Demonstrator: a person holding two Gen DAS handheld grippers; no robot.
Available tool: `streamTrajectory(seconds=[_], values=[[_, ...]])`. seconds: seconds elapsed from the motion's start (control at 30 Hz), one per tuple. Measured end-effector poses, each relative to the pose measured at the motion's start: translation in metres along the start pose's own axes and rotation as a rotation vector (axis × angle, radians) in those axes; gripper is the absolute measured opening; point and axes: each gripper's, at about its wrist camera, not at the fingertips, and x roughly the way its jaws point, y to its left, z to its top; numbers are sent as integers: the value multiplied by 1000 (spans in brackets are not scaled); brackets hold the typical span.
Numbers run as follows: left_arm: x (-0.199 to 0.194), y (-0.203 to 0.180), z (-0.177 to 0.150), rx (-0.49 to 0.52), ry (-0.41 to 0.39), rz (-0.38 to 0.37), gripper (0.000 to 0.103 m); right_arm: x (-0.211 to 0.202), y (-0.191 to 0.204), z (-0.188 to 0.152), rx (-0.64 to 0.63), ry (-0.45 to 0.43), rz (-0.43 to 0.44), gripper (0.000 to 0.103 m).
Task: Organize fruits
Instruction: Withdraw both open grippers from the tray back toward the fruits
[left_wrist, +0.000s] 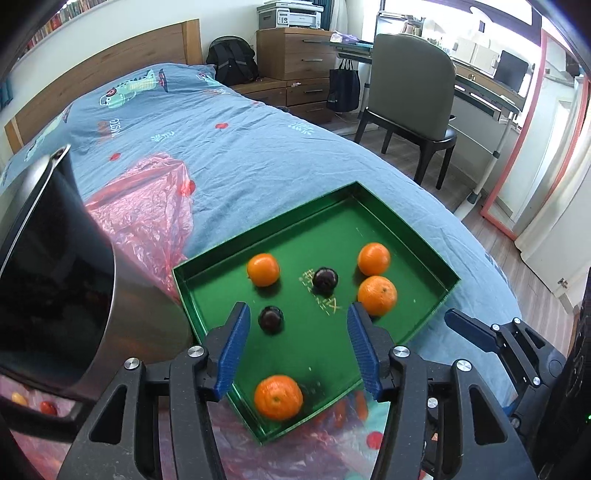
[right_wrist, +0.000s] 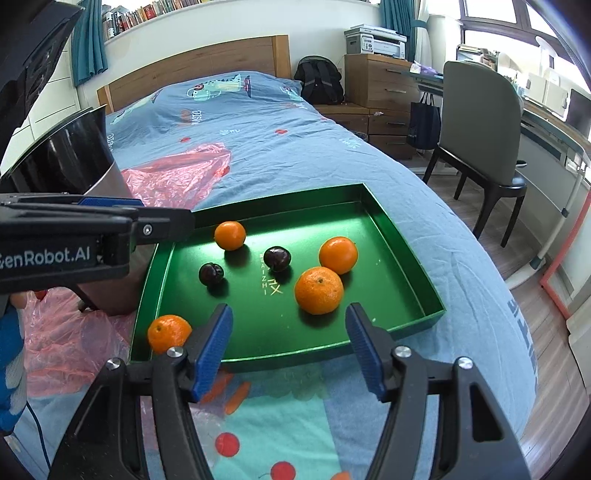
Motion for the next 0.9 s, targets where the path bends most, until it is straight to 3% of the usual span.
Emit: streamTrajectory(seconds=[0.4,0.9], values=[[-59,16,-91,-22,9,30,49,-47,20,-51,31,38,1,100],[-122,95,-181,-109,-19,160,49,-82,101,-83,-16,44,86,100]])
